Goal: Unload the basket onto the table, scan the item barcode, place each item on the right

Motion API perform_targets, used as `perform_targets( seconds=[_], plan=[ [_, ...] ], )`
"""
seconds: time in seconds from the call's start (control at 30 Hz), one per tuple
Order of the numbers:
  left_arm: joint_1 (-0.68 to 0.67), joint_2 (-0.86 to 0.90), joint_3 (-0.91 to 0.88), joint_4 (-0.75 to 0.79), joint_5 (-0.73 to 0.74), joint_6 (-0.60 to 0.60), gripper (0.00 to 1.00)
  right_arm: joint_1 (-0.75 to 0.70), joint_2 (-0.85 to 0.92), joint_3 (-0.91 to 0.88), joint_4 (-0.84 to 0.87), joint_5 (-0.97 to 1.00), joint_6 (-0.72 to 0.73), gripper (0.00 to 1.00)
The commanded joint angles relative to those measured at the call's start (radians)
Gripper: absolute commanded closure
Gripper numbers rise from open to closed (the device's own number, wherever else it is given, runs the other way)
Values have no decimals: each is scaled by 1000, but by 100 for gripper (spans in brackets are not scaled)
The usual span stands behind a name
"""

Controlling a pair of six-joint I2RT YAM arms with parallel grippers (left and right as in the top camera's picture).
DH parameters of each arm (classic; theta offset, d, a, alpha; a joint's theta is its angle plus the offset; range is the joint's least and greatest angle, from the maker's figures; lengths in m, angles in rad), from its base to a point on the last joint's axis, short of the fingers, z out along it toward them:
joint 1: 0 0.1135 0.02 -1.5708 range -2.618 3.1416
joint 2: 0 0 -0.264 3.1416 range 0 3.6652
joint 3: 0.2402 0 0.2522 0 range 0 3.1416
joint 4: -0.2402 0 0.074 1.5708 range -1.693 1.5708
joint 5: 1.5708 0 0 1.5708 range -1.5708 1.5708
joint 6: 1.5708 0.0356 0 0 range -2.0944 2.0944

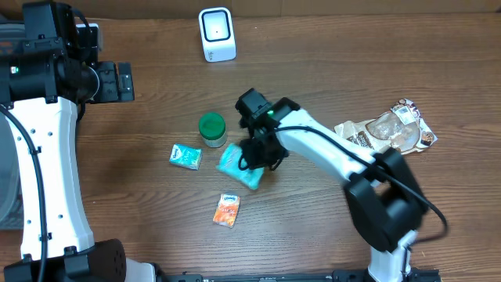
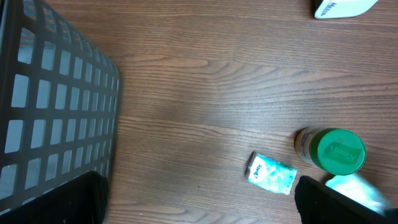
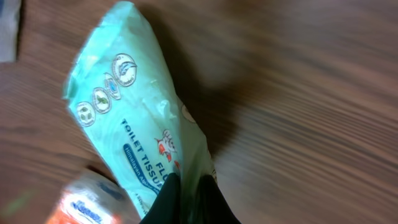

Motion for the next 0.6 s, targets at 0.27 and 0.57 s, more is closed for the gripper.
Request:
perform_targets(
  seconds=[0.27,0.57],
  plan=[
    [4,5,1,-2,-9,16,0,6,-85,6,-58,885,241,96],
    [4,5,1,-2,-9,16,0,10,74,6,2,1204,296,96]
  ],
)
